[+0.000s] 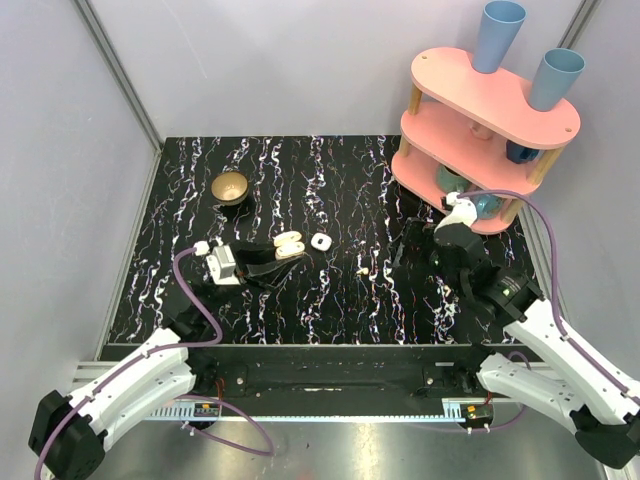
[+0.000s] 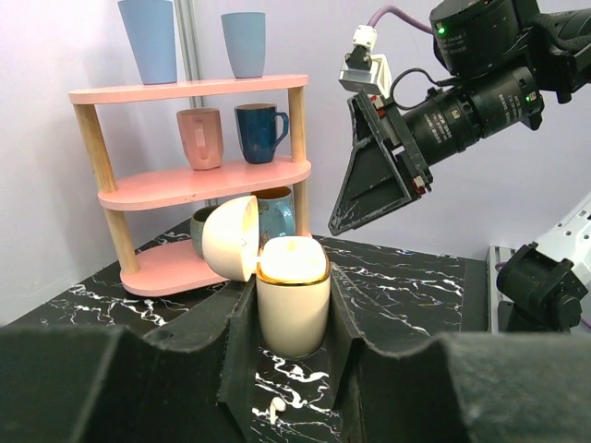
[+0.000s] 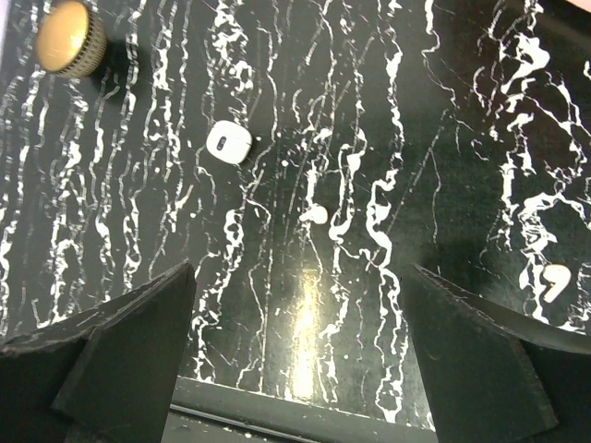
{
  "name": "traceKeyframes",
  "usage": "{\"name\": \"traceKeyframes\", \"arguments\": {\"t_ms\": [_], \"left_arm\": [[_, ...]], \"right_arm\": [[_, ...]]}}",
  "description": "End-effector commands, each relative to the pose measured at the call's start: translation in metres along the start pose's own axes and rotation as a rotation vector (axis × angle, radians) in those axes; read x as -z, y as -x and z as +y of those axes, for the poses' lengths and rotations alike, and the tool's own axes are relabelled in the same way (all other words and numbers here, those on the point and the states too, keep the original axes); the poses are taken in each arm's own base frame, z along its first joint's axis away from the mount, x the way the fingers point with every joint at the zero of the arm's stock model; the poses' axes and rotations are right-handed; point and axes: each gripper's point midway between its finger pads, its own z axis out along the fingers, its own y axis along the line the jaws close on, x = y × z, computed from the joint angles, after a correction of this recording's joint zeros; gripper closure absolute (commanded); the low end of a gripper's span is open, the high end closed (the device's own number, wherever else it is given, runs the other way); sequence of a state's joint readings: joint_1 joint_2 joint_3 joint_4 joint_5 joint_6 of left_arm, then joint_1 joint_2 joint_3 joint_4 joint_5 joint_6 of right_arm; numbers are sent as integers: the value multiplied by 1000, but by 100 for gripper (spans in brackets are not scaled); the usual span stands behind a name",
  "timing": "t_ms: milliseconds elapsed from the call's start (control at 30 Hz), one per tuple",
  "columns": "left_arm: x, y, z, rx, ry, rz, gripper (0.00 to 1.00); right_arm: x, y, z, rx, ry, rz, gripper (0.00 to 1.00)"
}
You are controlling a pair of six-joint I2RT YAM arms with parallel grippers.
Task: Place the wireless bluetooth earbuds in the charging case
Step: Pick up the right earbud from the corner of the board.
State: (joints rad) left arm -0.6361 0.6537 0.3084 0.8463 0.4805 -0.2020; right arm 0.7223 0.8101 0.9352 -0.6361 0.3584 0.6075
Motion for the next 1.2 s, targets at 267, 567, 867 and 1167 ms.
{"name": "traceKeyframes", "arguments": {"t_ms": [267,567,867,1167], "left_arm": [[-5,26,5,-58,28,-65,100],[3,28,4,-64,46,-79,100],[12,32,2,-66,62,-79,100],[16,36,5,-90,90,-75,100]], "right_arm": [[-21,-7,17,3,1,162,0],[-14,5,22,-41,23,118,0],[-17,-3,8,-27,-33,120,0],[-26,-18,-25,17,-204,168,0]]}}
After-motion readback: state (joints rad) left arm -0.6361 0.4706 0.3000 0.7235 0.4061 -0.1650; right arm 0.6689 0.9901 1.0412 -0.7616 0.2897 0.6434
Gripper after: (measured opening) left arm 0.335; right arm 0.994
